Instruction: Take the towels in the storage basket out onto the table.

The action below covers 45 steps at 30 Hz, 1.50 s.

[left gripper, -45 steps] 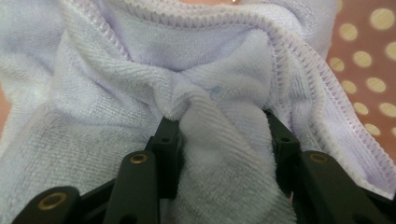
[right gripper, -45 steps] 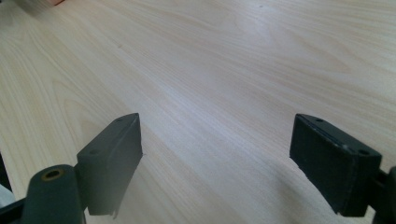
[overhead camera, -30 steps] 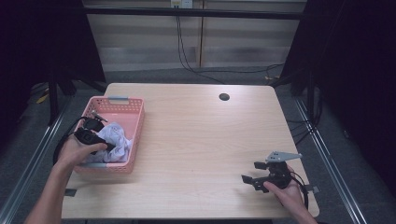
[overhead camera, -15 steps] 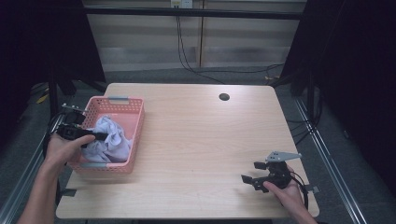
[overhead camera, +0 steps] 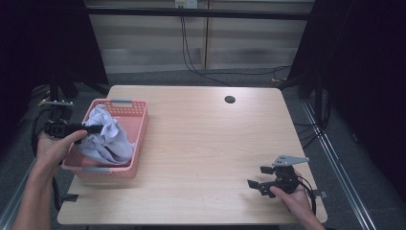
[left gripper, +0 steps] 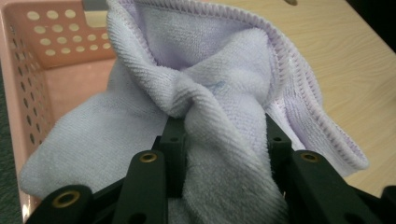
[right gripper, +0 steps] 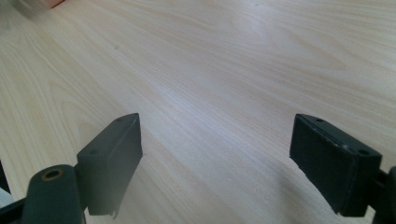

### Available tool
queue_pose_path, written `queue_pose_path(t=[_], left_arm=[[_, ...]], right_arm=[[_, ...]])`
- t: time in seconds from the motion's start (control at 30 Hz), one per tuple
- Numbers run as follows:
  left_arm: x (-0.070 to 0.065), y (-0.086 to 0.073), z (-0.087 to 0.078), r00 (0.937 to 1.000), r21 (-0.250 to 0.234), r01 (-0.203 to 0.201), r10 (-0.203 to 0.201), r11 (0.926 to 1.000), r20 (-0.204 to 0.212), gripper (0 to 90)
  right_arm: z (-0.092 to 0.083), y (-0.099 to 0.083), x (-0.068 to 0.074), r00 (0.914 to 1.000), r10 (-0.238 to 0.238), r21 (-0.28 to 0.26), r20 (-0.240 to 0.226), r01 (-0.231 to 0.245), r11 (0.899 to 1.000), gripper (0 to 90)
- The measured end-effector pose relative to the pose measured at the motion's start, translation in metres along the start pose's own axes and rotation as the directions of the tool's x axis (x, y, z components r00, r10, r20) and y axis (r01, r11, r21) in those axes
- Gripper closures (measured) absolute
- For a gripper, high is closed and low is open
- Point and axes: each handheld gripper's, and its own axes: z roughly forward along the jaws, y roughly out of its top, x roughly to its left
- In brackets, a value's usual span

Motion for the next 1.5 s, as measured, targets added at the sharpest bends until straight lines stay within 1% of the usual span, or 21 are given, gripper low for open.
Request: queue_pose_path(t=[0.03, 0.07, 0.1, 0.13, 0.23, 0.33, 0.57, 0.63, 0.67, 0.7, 0.8, 0.83, 0.87, 0.93, 1.0, 1.03, 1.1, 1.3, 1.37, 1.4, 1.5], left_arm=[[-0.001, 0.002, -0.001, 1.0, -0.003, -0.004, 0.004, 1.0, 0.0, 62.2], [-0.002, 0.005, -0.002, 0.9999, -0.001, -0.001, 0.001, 1.0, -0.01, 62.1], [-0.004, 0.008, -0.004, 0.9998, -0.009, 0.006, -0.006, 0.9999, -0.019, 62.1], [-0.005, 0.011, -0.007, 0.9998, -0.016, -0.004, 0.004, 0.9999, -0.022, 62.1], [-0.009, 0.018, -0.013, 0.9996, -0.032, -0.019, 0.018, 0.9993, -0.021, 62.1], [-0.013, 0.025, -0.02, 0.9997, -0.051, -0.024, 0.024, 0.9984, -0.008, 62.1], [-0.016, 0.038, -0.03, 0.9997, -0.079, -0.022, 0.021, 0.9966, -0.007, 62.1], [-0.018, 0.042, -0.033, 0.9995, -0.088, -0.03, 0.03, 0.9956, -0.01, 62.1], [-0.019, 0.044, -0.034, 0.9987, -0.089, -0.051, 0.05, 0.9947, -0.009, 62.1], [-0.021, 0.047, -0.036, 0.9984, -0.097, -0.057, 0.056, 0.9937, -0.013, 62.1], [-0.025, 0.054, -0.04, 0.9975, -0.105, -0.07, 0.068, 0.992, -0.019, 62.1], [-0.027, 0.056, -0.042, 0.9979, -0.108, -0.064, 0.063, 0.9921, -0.017, 62.1], [-0.029, 0.059, -0.043, 0.9974, -0.11, -0.069, 0.066, 0.9915, -0.027, 62.1], [-0.03, 0.063, -0.046, 0.9966, -0.109, -0.08, 0.078, 0.9908, -0.026, 62.1], [-0.033, 0.067, -0.049, 0.9967, -0.108, -0.079, 0.077, 0.9909, -0.027, 62.1], [-0.033, 0.07, -0.051, 0.9957, -0.099, -0.09, 0.088, 0.991, -0.029, 62.1], [-0.035, 0.075, -0.054, 0.9948, -0.086, -0.096, 0.093, 0.9916, -0.041, 62.2], [-0.037, 0.085, -0.065, 0.9939, -0.083, -0.099, 0.095, 0.9916, -0.056, 62.2], [-0.038, 0.087, -0.069, 0.994, -0.092, -0.096, 0.091, 0.9911, -0.06, 62.1], [-0.038, 0.088, -0.071, 0.9947, -0.093, -0.093, 0.088, 0.9913, -0.053, 62.1], [-0.039, 0.091, -0.076, 0.9943, -0.097, -0.094, 0.088, 0.9908, -0.061, 62.1]], right_arm=[[0.0, 0.0, 0.0, 1.0, 0.0, 0.0, 0.001, 0.0, 1.0, 16.6], [0.0, 0.0, 0.0, 1.0, 0.001, 0.001, 0.0, -0.001, 1.0, 16.5], [0.0, 0.0, 0.0, 1.0, 0.001, 0.001, -0.001, -0.001, 1.0, 16.5], [0.0, 0.0, 0.0, 1.0, 0.001, 0.001, -0.001, -0.001, 1.0, 16.6], [0.0, 0.0, 0.0, 1.0, 0.001, 0.0, -0.002, -0.001, 1.0, 16.5], [0.0, 0.0, 0.0, 1.0, 0.006, 0.001, -0.002, -0.006, 1.0, 16.5], [0.0, 0.0, 0.0, 1.0, 0.005, 0.002, -0.003, -0.005, 1.0, 16.5], [0.0, 0.0, 0.0, 1.0, 0.008, 0.002, -0.005, -0.008, 1.0, 16.5], [0.0, 0.0, 0.0, 1.0, 0.008, 0.002, -0.005, -0.008, 1.0, 16.5], [0.0, 0.0, 0.0, 0.9999, 0.009, 0.003, -0.008, -0.008, 1.0, 16.5], [0.0, 0.0, -0.001, 0.9999, 0.006, 0.003, -0.01, -0.006, 1.0, 16.5], [0.0, 0.0, -0.001, 0.9999, 0.007, 0.003, -0.011, -0.007, 1.0, 16.6], [0.0, 0.0, -0.001, 0.9999, 0.006, 0.004, -0.012, -0.006, 1.0, 16.6], [-0.001, 0.0, 0.0, 0.9999, 0.007, 0.004, -0.01, -0.007, 1.0, 16.6], [-0.001, 0.0, 0.0, 1.0, 0.006, 0.004, -0.008, -0.006, 1.0, 16.6], [-0.001, 0.0, 0.0, 0.9999, 0.007, 0.005, -0.009, -0.007, 1.0, 16.6], [0.0, 0.0, 0.0, 0.9999, 0.008, 0.005, -0.01, -0.008, 1.0, 16.6], [-0.001, 0.0, 0.0, 0.9999, 0.006, 0.005, -0.009, -0.006, 1.0, 16.6], [0.0, 0.0, 0.0, 0.9999, 0.007, 0.006, -0.01, -0.007, 1.0, 16.6], [0.0, 0.0, 0.0, 1.0, 0.002, 0.004, -0.01, -0.002, 1.0, 16.6], [0.0, 0.0, 0.0, 0.9999, 0.003, 0.005, -0.01, -0.003, 1.0, 16.6]])
